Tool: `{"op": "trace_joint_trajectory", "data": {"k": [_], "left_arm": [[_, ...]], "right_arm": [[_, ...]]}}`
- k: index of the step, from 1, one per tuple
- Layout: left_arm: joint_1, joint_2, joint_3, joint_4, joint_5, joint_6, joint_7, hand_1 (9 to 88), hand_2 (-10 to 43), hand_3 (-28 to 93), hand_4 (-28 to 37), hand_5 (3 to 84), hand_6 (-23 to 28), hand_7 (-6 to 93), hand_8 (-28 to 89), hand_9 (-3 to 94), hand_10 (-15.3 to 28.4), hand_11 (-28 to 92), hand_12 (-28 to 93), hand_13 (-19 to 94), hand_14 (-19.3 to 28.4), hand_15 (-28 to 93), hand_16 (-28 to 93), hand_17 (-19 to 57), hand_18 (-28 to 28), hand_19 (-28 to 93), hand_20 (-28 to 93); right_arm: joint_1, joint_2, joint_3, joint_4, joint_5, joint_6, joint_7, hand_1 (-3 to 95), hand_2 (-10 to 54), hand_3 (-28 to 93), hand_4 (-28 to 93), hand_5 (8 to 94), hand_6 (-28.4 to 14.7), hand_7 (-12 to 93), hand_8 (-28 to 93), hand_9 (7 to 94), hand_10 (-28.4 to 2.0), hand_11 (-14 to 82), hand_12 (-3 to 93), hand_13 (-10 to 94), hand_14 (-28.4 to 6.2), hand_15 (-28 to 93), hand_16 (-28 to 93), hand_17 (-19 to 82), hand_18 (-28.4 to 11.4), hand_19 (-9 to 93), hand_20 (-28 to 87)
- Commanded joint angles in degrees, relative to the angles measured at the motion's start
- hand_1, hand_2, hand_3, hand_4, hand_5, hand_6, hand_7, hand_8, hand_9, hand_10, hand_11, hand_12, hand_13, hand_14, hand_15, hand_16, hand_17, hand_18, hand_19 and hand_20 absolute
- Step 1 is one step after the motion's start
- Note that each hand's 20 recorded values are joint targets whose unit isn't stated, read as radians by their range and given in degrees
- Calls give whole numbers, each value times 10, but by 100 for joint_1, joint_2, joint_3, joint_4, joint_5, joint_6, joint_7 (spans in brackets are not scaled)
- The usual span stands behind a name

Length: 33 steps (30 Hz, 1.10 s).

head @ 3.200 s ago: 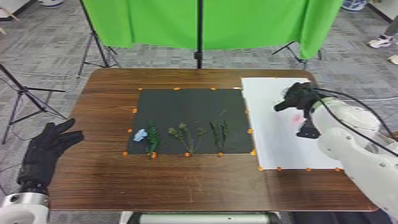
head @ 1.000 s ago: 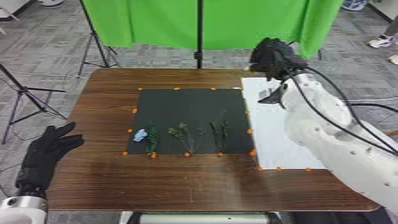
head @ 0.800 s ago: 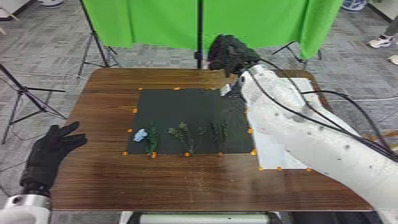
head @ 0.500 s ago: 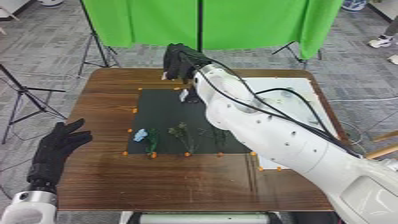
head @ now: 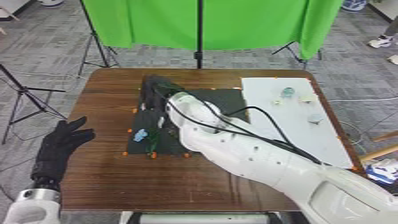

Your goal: Arrange flowers

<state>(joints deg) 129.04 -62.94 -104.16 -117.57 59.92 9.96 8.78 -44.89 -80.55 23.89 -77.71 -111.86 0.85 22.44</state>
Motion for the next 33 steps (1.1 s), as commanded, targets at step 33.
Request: {"op": "trace_joint_trajectory", "data": {"k": [33], "left_arm": [[-96, 68, 62, 87, -5, -142, -149, 155, 296, 564, -283, 455, 85, 69, -60, 499, 174, 182, 83, 410, 202, 214, -43, 112, 143, 183, 166]], "right_arm": [[-151, -16, -178, 69, -17, -239, 252, 496, -95, 677, -170, 613, 14, 175, -111, 750, -142, 126, 158, 897, -25, 521, 342, 614, -117, 932, 454]]}}
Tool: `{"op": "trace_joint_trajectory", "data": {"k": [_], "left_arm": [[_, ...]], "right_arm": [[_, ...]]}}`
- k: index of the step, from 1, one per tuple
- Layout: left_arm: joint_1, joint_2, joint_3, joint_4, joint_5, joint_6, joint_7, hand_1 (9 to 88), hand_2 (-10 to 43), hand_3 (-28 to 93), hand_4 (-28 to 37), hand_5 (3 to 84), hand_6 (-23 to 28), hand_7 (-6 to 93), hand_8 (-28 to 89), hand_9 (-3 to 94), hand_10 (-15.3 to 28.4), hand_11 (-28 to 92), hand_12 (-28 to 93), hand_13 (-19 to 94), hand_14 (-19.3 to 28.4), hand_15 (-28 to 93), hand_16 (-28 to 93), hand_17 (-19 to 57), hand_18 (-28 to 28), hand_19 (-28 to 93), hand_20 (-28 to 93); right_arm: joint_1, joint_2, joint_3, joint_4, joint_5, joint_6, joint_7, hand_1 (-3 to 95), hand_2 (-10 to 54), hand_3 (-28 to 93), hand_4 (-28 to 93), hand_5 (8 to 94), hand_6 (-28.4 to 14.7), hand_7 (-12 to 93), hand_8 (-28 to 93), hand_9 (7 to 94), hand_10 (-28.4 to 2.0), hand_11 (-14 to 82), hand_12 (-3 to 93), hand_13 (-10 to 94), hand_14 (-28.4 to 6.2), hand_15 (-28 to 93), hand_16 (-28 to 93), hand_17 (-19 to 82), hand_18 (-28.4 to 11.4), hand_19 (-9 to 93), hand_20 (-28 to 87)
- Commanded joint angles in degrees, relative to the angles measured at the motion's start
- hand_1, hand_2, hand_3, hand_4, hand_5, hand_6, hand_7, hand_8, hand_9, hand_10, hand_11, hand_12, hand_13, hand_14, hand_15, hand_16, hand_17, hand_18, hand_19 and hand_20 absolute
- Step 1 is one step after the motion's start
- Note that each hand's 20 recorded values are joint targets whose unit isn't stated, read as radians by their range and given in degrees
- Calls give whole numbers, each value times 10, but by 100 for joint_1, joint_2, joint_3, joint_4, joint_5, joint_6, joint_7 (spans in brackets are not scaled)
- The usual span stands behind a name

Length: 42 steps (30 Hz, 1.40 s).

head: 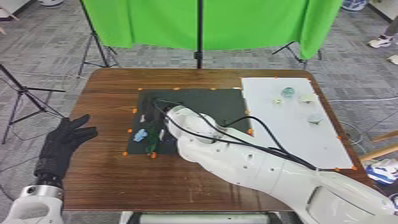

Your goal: Arrange flowers

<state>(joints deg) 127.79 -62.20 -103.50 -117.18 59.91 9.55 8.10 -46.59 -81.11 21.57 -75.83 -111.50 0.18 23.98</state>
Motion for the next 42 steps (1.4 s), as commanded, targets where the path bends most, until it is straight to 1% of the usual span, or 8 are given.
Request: {"op": "trace_joint_trajectory", "data": {"k": [1, 13, 19, 22, 28, 32, 37, 42], "left_arm": [[28, -3, 2, 48, -9, -93, -87, 156, 296, 563, -283, 454, 85, 69, -60, 499, 174, 182, 83, 411, 203, 214, -43, 111, 143, 184, 166], [169, -65, -90, -41, 3, -39, -75, 159, 292, 560, -283, 452, 83, 70, -60, 498, 173, 181, 83, 410, 203, 214, -42, 111, 144, 182, 165], [390, -123, -226, -161, 0, 44, -109, 160, 291, 560, -283, 452, 82, 71, -61, 499, 173, 181, 83, 411, 203, 214, -42, 110, 143, 181, 165], [420, -147, -246, -181, 9, 51, -91, 161, 291, 559, -283, 453, 82, 71, -61, 499, 173, 181, 83, 411, 204, 214, -43, 110, 144, 182, 165], [567, -201, -334, -264, 24, 91, -100, 162, 291, 558, -283, 453, 82, 71, -60, 499, 173, 182, 84, 411, 204, 214, -42, 110, 144, 182, 166], [578, -224, -329, -276, 26, 89, -92, 161, 291, 558, -283, 453, 83, 70, -60, 499, 173, 182, 83, 411, 204, 214, -42, 110, 144, 182, 166], [610, -257, -349, -299, 46, 102, -119, 161, 292, 559, -283, 453, 83, 70, -60, 498, 173, 182, 83, 411, 203, 214, -42, 110, 144, 182, 166], [624, -258, -366, -308, 48, 89, -140, 164, 292, 556, -283, 453, 84, 69, -60, 498, 172, 182, 84, 411, 203, 214, -42, 110, 144, 182, 166]], "right_arm": [[24, 54, 43, -124, -39, -136, 88, 494, -95, 678, -169, 612, 14, 175, -112, 750, -144, 126, 158, 897, -25, 521, 341, 613, -118, 932, 452], [244, 379, 189, -519, -267, -573, 320, 459, -95, 669, -163, 559, 15, 159, -110, 729, -158, 112, 153, 904, -29, 485, 331, 610, -128, 932, 441], [390, 1194, 567, -1465, -685, -513, 251, 442, -95, 663, -162, 531, 8, 144, -106, 699, -158, 106, 155, 897, -35, 466, 336, 595, -137, 932, 431], [278, 1744, 1057, -2081, -799, -439, 255, 422, -95, 659, -155, 505, -9, 123, -92, 665, -160, 106, 168, 865, -52, 477, 342, 560, -156, 931, 439], [-246, 2619, 2263, -2841, -680, -586, 339, 381, -95, 646, -147, 483, -31, 94, -72, 616, -174, 92, 185, 813, -78, 496, 334, 517, -173, 924, 446], [-869, 3237, 2980, -3186, -746, -603, 514, 361, -95, 633, -141, 483, -36, 86, -66, 602, -181, 86, 190, 796, -90, 501, 326, 506, -179, 919, 450], [-1522, 3810, 3406, -3112, -865, -617, 822, 348, -95, 628, -133, 485, -37, 80, -62, 606, -188, 102, 206, 792, -91, 508, 319, 503, -181, 916, 453], [-2247, 4152, 3851, -2928, -1115, -695, 1120, 345, -95, 626, -134, 491, -28, 85, -60, 615, -189, 168, 253, 792, -93, 552, 325, 508, -183, 920, 451]]}}
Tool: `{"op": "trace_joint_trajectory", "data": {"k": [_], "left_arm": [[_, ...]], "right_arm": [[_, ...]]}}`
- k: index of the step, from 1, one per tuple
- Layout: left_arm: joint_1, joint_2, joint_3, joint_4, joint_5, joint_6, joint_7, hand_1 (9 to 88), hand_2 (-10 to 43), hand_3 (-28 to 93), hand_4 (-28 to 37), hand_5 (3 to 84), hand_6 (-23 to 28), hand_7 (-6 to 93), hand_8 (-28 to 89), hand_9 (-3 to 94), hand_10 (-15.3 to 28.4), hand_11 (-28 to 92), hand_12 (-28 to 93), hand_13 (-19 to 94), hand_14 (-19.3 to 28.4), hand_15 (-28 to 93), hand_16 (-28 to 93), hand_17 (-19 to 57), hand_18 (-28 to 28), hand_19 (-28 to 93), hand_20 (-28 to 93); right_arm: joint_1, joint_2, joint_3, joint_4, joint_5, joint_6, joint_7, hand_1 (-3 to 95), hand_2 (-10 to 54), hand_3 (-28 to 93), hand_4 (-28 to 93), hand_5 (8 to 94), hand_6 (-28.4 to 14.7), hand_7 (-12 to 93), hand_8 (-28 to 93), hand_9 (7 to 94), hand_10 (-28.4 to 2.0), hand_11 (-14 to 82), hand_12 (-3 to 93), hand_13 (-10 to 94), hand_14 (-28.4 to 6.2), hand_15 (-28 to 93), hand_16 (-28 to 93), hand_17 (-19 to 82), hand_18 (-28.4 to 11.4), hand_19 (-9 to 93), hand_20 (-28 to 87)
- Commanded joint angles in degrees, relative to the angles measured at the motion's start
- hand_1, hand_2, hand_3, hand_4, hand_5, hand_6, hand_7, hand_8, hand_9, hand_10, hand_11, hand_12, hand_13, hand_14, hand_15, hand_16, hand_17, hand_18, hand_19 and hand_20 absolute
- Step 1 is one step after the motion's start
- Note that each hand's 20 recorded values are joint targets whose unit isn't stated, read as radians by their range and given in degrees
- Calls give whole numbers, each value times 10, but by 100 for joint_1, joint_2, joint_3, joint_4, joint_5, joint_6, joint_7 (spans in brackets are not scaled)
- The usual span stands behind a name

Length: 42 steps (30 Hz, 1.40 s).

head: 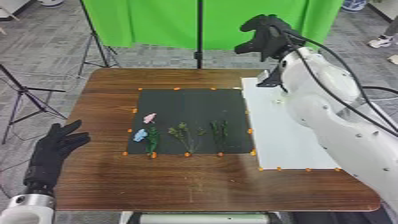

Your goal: Arrange flowers

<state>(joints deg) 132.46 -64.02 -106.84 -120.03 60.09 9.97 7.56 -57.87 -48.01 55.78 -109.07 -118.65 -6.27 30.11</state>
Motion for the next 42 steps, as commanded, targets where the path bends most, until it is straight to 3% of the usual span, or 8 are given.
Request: {"op": "trace_joint_trajectory", "data": {"k": [1, 14, 26, 30, 32, 34, 37, 42], "left_arm": [[152, -79, -27, -26, 33, 45, -95, 163, 291, 557, -283, 453, 84, 69, -60, 498, 172, 182, 84, 411, 203, 214, -42, 110, 144, 182, 166], [162, -91, -57, -28, 37, -27, -152, 161, 291, 560, -283, 454, 84, 69, -60, 498, 172, 182, 84, 411, 203, 214, -43, 110, 144, 184, 166], [178, -97, -75, -20, 27, -69, -169, 159, 291, 562, -283, 452, 81, 73, -61, 497, 173, 180, 83, 410, 203, 213, -42, 110, 144, 183, 165], [187, -112, -74, -21, 26, -54, -152, 161, 291, 561, -283, 451, 80, 73, -60, 496, 172, 180, 84, 410, 204, 213, -42, 110, 144, 183, 166], [181, -122, -69, -15, 31, -59, -148, 163, 291, 561, -283, 451, 80, 74, -60, 496, 172, 180, 84, 410, 204, 214, -42, 110, 144, 182, 165], [208, -138, -80, -26, 30, -53, -143, 161, 291, 563, -283, 451, 80, 73, -60, 496, 173, 180, 84, 410, 203, 213, -42, 110, 144, 182, 165], [227, -153, -82, -39, 27, -30, -147, 162, 290, 561, -283, 452, 80, 72, -60, 497, 172, 180, 84, 410, 203, 214, -42, 110, 144, 183, 166], [267, -189, -109, -63, 30, 8, -131, 163, 290, 560, -283, 451, 80, 73, -60, 496, 173, 181, 84, 410, 203, 213, -42, 110, 144, 181, 165]], "right_arm": [[-1288, 898, 556, 420, -421, -83, 559, 345, -95, 625, -134, 498, -26, 87, -60, 622, -186, 183, 261, 792, -93, 560, 325, 509, -183, 922, 451], [-2682, 1181, 1517, 761, -438, -446, 1185, 345, -95, 623, -135, 538, -18, 105, -69, 652, -183, 240, 285, 799, -92, 583, 322, 518, -183, 931, 443], [-3005, 1016, 1489, 1015, -54, -267, 1168, 354, -95, 627, -132, 541, -14, 109, -69, 658, -180, 248, 287, 803, -89, 590, 319, 520, -183, 932, 438], [-3101, 1003, 1283, 1194, -142, 708, 1038, 391, -95, 644, -144, 564, -7, 132, -78, 675, -169, 262, 288, 811, -80, 599, 319, 529, -179, 932, 438], [-3135, 1012, 1131, 1301, -178, 1432, 931, 429, -95, 662, -152, 602, -2, 149, -87, 719, -146, 277, 285, 828, -66, 605, 322, 546, -171, 932, 451], [-3151, 1017, 979, 1405, -432, 1930, 886, 469, -95, 648, -171, 635, 0, 165, -72, 760, -125, 242, 347, 843, -56, 605, 325, 560, -164, 932, 460], [-3131, 1035, 847, 1470, -609, 2324, 876, 563, -95, 580, -173, 748, 2, 215, 66, 846, -97, 191, 428, 880, -39, 597, 332, 597, -152, 932, 474], [-2999, 1140, 1018, 1264, -648, 2633, 810, 624, -95, 569, -182, 796, -1, 239, 74, 893, -87, 143, 480, 906, -26, 582, 341, 622, -141, 932, 475]]}}
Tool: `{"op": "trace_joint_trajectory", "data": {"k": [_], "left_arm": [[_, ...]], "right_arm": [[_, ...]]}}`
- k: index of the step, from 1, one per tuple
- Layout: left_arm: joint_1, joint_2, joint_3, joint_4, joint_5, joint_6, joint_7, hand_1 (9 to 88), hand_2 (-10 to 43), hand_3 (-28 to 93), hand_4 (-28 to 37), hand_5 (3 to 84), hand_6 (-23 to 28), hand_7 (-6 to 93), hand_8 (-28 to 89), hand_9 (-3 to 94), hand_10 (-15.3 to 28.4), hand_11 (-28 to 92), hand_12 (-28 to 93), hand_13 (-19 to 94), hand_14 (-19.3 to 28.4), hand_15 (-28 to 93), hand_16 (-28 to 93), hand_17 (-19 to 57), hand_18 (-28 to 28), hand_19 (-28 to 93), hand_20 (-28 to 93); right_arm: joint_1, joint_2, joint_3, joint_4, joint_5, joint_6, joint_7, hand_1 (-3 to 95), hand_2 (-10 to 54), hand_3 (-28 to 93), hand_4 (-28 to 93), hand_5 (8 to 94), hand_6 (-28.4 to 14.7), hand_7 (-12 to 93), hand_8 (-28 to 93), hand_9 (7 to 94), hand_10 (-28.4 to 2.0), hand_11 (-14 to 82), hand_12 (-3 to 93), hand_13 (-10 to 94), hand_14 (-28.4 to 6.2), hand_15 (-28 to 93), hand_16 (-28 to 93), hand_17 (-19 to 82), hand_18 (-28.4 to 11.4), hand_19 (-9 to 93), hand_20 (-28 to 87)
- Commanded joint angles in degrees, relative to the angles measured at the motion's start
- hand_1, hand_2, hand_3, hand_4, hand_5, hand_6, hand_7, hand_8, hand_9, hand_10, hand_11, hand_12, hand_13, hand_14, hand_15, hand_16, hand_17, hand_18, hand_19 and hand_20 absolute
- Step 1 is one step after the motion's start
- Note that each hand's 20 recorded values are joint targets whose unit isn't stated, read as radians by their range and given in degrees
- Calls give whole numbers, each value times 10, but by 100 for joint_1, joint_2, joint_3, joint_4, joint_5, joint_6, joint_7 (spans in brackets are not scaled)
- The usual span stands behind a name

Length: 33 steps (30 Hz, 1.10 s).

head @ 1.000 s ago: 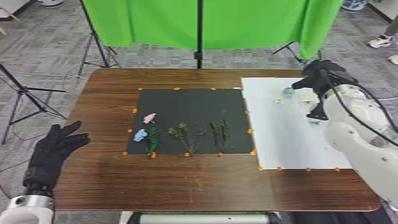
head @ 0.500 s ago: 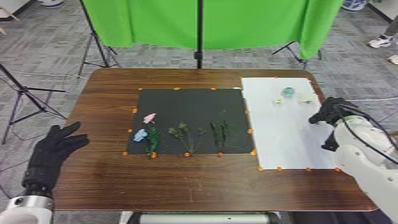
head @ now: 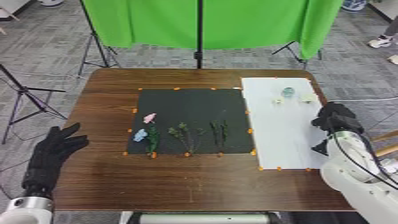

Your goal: Arrange flowers

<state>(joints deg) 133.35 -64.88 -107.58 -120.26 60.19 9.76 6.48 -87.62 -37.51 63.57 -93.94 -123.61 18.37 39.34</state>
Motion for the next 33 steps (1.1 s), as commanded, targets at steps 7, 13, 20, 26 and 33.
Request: {"op": "trace_joint_trajectory", "data": {"k": [7, 13, 20, 26, 33], "left_arm": [[206, -53, -79, -61, 18, 54, -47, 163, 290, 561, -283, 452, 80, 73, -60, 496, 172, 180, 84, 410, 203, 213, -42, 110, 144, 181, 166], [159, 9, -32, -54, 23, 47, -66, 164, 290, 560, -283, 451, 80, 73, -60, 497, 173, 181, 84, 410, 203, 214, -42, 109, 144, 182, 166], [77, 59, 11, -43, 39, 25, -85, 169, 290, 554, -283, 451, 80, 72, -60, 497, 172, 180, 83, 410, 203, 213, -42, 110, 144, 183, 166], [26, 90, 47, -16, 43, -5, -106, 168, 291, 555, -283, 452, 80, 73, -61, 497, 172, 181, 83, 410, 203, 214, -42, 110, 144, 183, 165], [-20, 147, 104, -6, 43, -18, -117, 166, 291, 556, -283, 452, 80, 73, -60, 496, 172, 181, 83, 408, 203, 214, -42, 109, 144, 182, 165]], "right_arm": [[1132, 364, 174, -1074, 139, 423, -362, 643, -95, 567, -182, 794, -4, 247, 82, 890, -87, 139, 490, 903, -21, 580, 350, 623, -136, 932, 476], [2635, 48, -957, -1513, 839, -23, -1143, 646, -95, 567, -182, 786, -1, 257, 86, 887, -88, 135, 489, 897, -20, 582, 355, 615, -131, 932, 481], [3585, -1307, -2242, -1239, 1219, -684, -1940, 645, -95, 564, -180, 782, 1, 265, 81, 884, -86, 131, 486, 892, -16, 583, 359, 611, -125, 932, 484], [4097, -2010, -3200, -806, 1156, -1503, -2300, 641, -95, 566, -180, 778, 4, 274, 76, 883, -82, 130, 487, 888, -16, 585, 360, 608, -123, 932, 489], [4447, -2552, -3714, -219, 1274, -2098, -2352, 636, -95, 572, -186, 770, 7, 286, 72, 878, -80, 123, 486, 880, -16, 591, 361, 604, -122, 932, 493]]}}
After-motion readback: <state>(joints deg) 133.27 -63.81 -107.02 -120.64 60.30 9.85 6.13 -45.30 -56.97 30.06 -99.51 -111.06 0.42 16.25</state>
